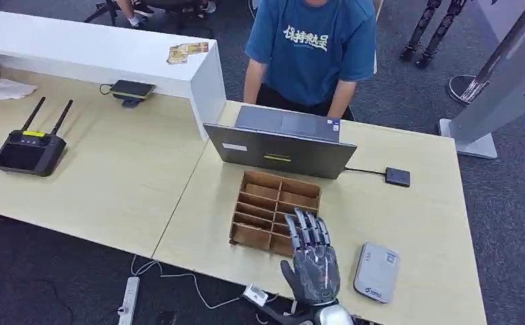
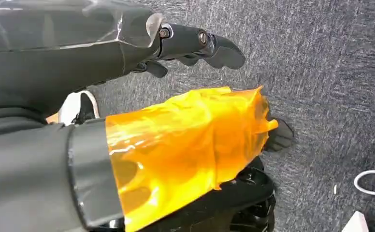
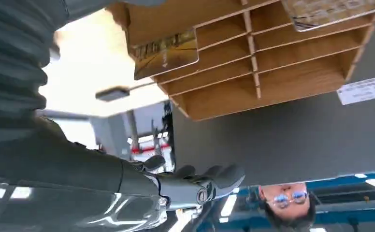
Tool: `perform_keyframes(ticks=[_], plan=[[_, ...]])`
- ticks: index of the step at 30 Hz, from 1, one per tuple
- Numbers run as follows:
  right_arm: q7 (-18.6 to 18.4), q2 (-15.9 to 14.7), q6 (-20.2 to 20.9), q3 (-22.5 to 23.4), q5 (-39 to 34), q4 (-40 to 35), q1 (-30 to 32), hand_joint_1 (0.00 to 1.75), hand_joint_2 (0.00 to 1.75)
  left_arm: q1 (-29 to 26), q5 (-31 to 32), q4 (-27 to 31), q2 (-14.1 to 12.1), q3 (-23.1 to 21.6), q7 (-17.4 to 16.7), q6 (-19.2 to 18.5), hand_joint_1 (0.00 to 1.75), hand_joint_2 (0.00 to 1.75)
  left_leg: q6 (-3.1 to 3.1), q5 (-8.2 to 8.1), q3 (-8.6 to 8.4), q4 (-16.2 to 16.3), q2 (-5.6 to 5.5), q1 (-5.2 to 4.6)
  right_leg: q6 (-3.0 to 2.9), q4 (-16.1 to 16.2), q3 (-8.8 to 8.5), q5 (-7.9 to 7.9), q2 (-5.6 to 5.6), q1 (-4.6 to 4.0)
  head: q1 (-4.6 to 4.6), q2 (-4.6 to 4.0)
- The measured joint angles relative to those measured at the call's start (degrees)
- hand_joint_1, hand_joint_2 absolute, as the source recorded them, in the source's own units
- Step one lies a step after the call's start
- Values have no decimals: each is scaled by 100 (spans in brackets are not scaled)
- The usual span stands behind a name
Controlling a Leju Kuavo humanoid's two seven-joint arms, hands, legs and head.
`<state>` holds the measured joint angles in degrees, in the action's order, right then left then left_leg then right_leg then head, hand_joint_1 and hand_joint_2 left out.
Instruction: Pass the card to the sensor for recognition and then transmit it.
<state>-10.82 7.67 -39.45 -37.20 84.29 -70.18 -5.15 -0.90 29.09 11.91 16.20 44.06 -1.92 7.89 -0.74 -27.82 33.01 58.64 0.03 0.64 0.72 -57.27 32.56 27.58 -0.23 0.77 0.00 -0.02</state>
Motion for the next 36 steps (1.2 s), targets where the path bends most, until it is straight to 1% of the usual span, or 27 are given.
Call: perform_keyframes(ticks=[3, 7, 10, 15, 20, 23, 32, 36], plan=[[-98, 0, 2, 0, 91, 66, -59, 0, 175, 1, 4, -2, -2, 0, 4, 0, 0, 0, 0, 0, 0, 0, 0, 0, 0, 0, 0, 0, 0, 0, -2, 0], [-126, 0, 4, 0, 117, 133, -91, 0, 175, 1, 4, -4, -2, 0, 4, 0, 0, 0, 0, 0, 0, 0, 0, 0, 0, 0, 0, 0, 0, 0, -2, 0], [-275, -11, 35, -2, 268, 179, -134, 0, 175, 0, 4, -4, -2, -2, 6, 0, 0, 0, 0, 0, 0, 0, 0, 0, 0, 0, 0, 0, 0, 0, -2, 0], [-439, -70, 230, -7, 292, 275, -301, 0, 175, 1, 13, -7, -2, 0, 20, -28, 0, 0, 0, 0, -1, 0, 0, 0, 0, 0, 0, -1, 1, 0, 0, 0], [-762, -164, 411, -116, 295, 522, -515, 0, 175, 1, 17, -9, -2, 0, 20, -70, 0, 0, 0, 0, -1, 0, 0, 0, 0, 0, 0, -1, 1, 0, -2, 0], [-815, -205, 487, -142, 297, 629, -581, 0, 175, 0, 2, -9, -2, 0, 20, -83, 0, 0, 0, 0, 0, 0, -1, 0, 0, 0, 0, -1, 0, 0, -2, 0], [-822, -258, 562, -184, 297, 813, -674, 0, 175, 1, -9, -9, -2, -2, 20, -85, 0, 0, 0, 0, -1, 0, 0, 0, 0, 0, 1, -1, 1, 0, -2, 0], [-852, -291, 920, -199, 295, 846, -684, 0, 175, 0, -11, -9, -2, 0, 20, -98, 0, 0, 0, 0, 0, 0, 0, 0, 0, 0, 1, -1, 0, 0, -2, 0]])
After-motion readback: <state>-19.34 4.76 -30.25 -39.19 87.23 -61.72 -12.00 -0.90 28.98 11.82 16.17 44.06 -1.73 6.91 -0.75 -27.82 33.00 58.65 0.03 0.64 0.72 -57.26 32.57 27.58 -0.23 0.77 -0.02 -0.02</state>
